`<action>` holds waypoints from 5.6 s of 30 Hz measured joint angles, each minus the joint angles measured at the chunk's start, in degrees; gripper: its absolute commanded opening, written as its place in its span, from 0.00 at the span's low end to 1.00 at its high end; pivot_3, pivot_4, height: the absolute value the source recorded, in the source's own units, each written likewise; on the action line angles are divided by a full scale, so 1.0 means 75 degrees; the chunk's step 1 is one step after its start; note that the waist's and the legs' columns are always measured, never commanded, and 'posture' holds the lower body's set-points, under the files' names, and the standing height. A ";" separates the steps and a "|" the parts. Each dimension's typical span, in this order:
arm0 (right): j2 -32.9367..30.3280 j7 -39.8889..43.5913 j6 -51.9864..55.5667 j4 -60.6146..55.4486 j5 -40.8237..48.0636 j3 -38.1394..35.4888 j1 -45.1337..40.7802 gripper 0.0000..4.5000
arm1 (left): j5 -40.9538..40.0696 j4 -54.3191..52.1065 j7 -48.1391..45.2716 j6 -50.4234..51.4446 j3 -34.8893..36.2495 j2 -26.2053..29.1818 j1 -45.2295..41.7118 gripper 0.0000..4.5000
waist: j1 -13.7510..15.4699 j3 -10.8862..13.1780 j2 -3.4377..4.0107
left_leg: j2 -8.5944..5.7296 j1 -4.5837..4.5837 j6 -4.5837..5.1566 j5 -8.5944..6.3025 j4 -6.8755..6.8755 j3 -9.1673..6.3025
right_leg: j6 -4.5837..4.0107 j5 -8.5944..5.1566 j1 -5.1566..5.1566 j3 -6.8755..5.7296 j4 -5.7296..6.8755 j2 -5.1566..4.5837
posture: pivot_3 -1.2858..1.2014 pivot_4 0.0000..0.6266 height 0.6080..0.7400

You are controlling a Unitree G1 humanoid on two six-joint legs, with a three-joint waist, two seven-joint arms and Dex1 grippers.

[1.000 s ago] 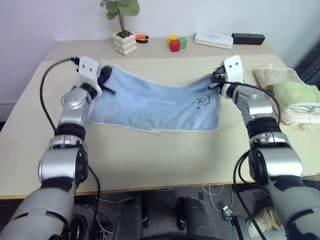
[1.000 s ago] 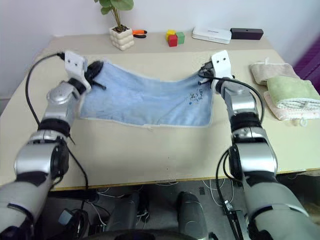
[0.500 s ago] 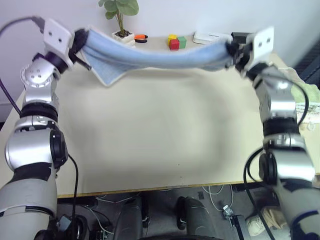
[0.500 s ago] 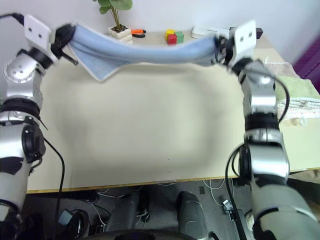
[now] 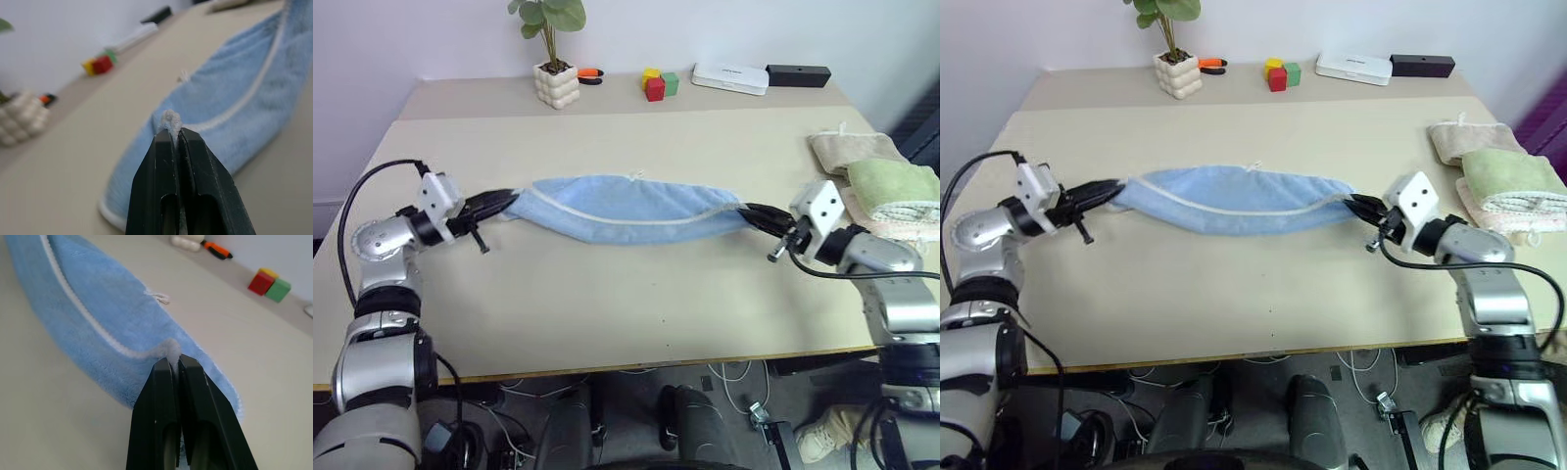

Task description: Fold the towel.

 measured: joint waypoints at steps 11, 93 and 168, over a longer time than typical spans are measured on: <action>-0.0489 0.0773 0.0055 -0.0418 0.0500 -0.0735 0.1130 0.01 | -0.1092 -0.2752 -0.0130 0.2180 0.0357 0.0306 0.2027 0.00 | -0.0001 -0.0003 0.0002 | 0.0002 0.0013 0.0007 -0.0005 0.0002 -0.0040 | -0.0006 0.0003 0.0013 -0.0002 -0.0001 -0.0001 | 0.52 0.24 1.00; 0.4400 -0.5264 0.1351 0.0455 -0.1245 0.0835 -0.1386 0.01 | -0.2104 -0.3876 0.5257 0.5613 0.1053 -0.3765 -0.0077 0.00 | -0.0005 -0.0010 -0.0008 | -0.0011 0.0021 -0.0032 0.0020 0.0010 -0.0025 | 0.0002 0.0001 0.0048 -0.0011 -0.0001 0.0000 | 0.52 0.24 1.00; 0.3487 -0.8497 0.5294 -0.0175 0.7752 -0.2749 0.0585 0.59 | -0.2209 -0.5739 0.0794 0.6447 -0.0224 -0.1291 0.1724 1.00 | -0.0012 -0.0053 -0.0040 | -0.0001 0.0058 0.0021 -0.0016 -0.0011 -0.0080 | -0.0009 -0.0004 0.0084 -0.0006 -0.0040 0.0004 | 0.52 0.24 1.00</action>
